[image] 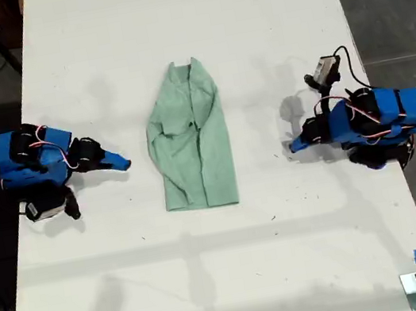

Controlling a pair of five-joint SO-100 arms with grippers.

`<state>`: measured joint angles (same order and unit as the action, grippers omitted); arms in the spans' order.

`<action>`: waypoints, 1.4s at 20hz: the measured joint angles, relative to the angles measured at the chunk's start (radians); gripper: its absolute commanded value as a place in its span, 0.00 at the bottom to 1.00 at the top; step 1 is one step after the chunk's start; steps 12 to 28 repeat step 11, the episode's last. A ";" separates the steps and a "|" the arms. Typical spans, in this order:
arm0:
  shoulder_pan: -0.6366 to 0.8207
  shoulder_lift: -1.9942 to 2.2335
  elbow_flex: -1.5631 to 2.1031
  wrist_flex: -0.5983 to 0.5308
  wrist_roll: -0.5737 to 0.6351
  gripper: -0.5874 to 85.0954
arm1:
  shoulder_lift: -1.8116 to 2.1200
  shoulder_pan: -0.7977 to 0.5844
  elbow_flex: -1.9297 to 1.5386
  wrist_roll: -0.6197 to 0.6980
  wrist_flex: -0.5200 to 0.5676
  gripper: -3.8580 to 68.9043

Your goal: Fold t shirt

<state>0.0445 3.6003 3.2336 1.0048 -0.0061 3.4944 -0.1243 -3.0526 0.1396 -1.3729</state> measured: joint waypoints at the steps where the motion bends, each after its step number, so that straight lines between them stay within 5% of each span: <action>1: 0.000 0.000 0.000 0.000 -0.002 0.01 | 0.000 0.000 0.000 0.000 0.000 0.06; 28: 0.000 0.000 0.000 0.000 -0.008 0.01 | 0.000 0.000 0.000 -0.009 0.000 0.06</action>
